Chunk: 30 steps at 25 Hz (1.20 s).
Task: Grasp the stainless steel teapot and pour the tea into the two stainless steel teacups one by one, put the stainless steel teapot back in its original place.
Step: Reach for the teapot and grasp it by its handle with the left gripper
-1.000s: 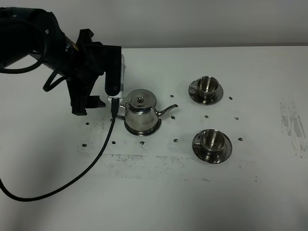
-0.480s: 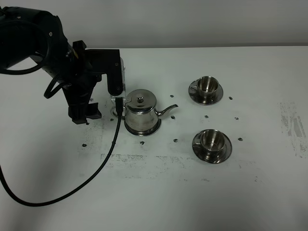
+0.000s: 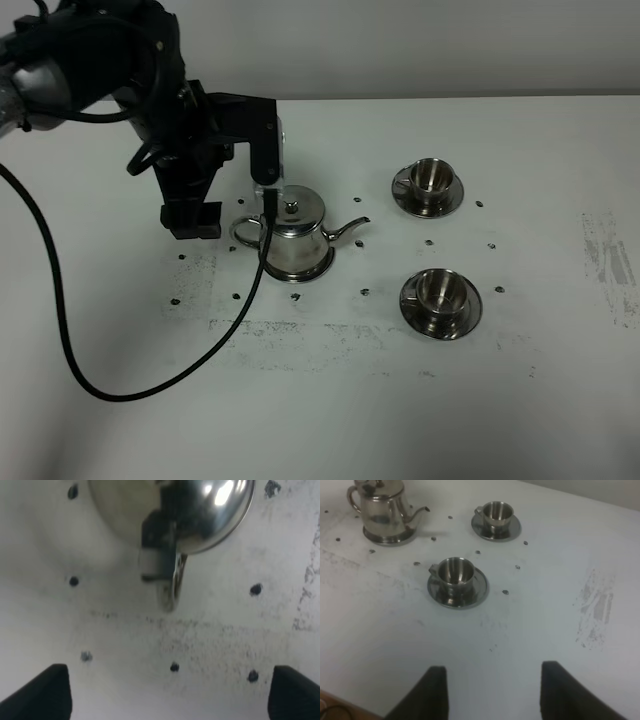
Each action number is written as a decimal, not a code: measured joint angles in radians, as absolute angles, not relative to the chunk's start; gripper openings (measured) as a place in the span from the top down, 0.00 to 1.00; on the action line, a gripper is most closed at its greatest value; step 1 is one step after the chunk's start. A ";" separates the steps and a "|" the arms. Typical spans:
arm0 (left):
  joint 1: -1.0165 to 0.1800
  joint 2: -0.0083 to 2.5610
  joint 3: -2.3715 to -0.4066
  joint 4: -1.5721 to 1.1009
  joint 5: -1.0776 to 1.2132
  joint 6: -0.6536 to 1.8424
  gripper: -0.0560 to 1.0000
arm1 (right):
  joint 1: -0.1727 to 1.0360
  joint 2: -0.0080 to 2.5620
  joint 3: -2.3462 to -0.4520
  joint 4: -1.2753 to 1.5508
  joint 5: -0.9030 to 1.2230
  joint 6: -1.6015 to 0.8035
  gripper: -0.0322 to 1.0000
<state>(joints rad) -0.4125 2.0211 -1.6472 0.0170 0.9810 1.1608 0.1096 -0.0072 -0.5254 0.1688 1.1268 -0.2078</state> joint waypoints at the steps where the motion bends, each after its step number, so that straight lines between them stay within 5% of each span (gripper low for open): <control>1: -0.421 2.032 -1.651 0.019 0.980 1.161 0.23 | 0.110 -0.007 -0.525 0.169 1.127 -0.208 0.57; 14: -0.453 2.102 -1.655 0.031 0.930 1.083 0.23 | 0.110 -0.007 -0.525 0.169 1.127 -0.207 0.57; 30: -0.460 2.173 -1.709 0.014 0.872 1.099 0.40 | 0.110 -0.007 -0.525 0.169 1.127 -0.204 0.57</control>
